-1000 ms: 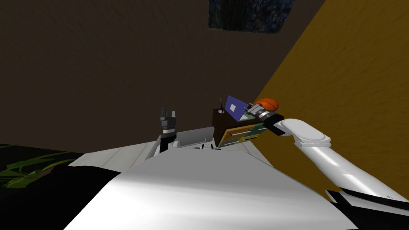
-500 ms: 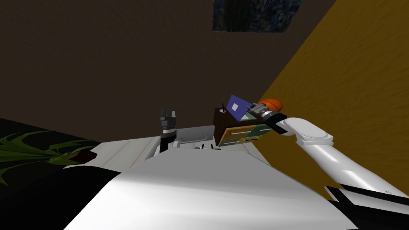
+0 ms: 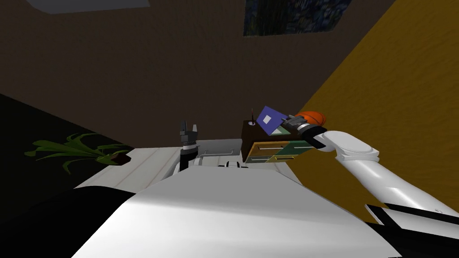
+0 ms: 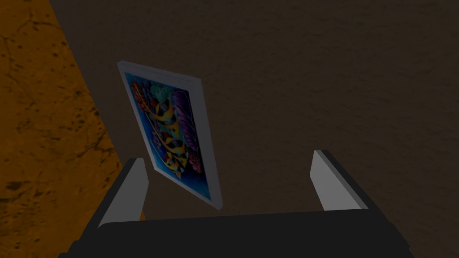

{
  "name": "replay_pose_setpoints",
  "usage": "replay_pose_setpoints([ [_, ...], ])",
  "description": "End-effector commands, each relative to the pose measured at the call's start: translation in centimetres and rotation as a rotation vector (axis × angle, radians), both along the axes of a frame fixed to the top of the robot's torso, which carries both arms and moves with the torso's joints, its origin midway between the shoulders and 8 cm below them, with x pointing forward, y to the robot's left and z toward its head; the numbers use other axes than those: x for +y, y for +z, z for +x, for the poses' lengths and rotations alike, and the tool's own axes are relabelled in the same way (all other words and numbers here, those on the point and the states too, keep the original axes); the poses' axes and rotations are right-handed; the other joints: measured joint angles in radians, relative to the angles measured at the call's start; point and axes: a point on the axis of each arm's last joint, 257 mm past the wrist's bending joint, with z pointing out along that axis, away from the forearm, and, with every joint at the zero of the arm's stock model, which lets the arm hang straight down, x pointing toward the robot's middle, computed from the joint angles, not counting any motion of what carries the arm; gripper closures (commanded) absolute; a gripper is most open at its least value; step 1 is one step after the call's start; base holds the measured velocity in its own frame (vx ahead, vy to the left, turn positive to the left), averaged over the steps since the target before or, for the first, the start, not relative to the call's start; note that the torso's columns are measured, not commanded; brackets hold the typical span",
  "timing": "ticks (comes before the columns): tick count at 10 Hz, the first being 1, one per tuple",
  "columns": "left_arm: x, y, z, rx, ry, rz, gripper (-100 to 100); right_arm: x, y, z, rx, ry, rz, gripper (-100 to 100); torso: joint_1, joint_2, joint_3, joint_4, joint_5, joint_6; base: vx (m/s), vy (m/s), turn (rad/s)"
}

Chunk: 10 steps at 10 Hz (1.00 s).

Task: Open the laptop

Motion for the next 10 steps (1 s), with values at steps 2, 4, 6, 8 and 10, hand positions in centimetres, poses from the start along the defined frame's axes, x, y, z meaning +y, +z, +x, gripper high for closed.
replay_pose_setpoints([
  [2, 0.0, 0.0, 0.0, 0.000, 0.000, 0.000, 0, -2.5, -1.2, 0.4, 0.004, -0.062, 0.125, 100, 0.000, -0.001, -0.001, 0.000, 0.001, -0.008, -0.114, -0.125, 0.261],
  [4, 0.0, 0.0, 0.0, 0.000, 0.000, 0.000, 0, -4.0, -2.3, 0.6, 0.009, -0.102, 0.205, 100, -0.001, 0.000, 0.000, -0.001, -0.002, -0.003, -0.117, -0.126, 0.226],
  [6, 0.0, 0.0, 0.0, 0.000, 0.000, 0.000, 0, -4.7, -2.8, 0.6, 0.012, -0.122, 0.245, 100, -0.004, -0.001, 0.000, -0.003, -0.003, 0.000, -0.079, -0.104, 0.120],
  [8, 0.0, 0.0, 0.0, 0.000, 0.000, 0.000, 0, -6.1, -4.0, 0.7, 0.016, -0.162, 0.324, 100, -0.003, -0.004, -0.002, -0.004, -0.004, -0.002, -0.071, -0.066, 0.135],
  [10, 0.0, 0.0, 0.0, 0.000, 0.000, 0.000, 0, -7.5, -5.3, 0.7, 0.020, -0.203, 0.403, 100, -0.004, -0.005, -0.003, -0.005, -0.004, -0.006, -0.133, -0.113, 0.186],
])
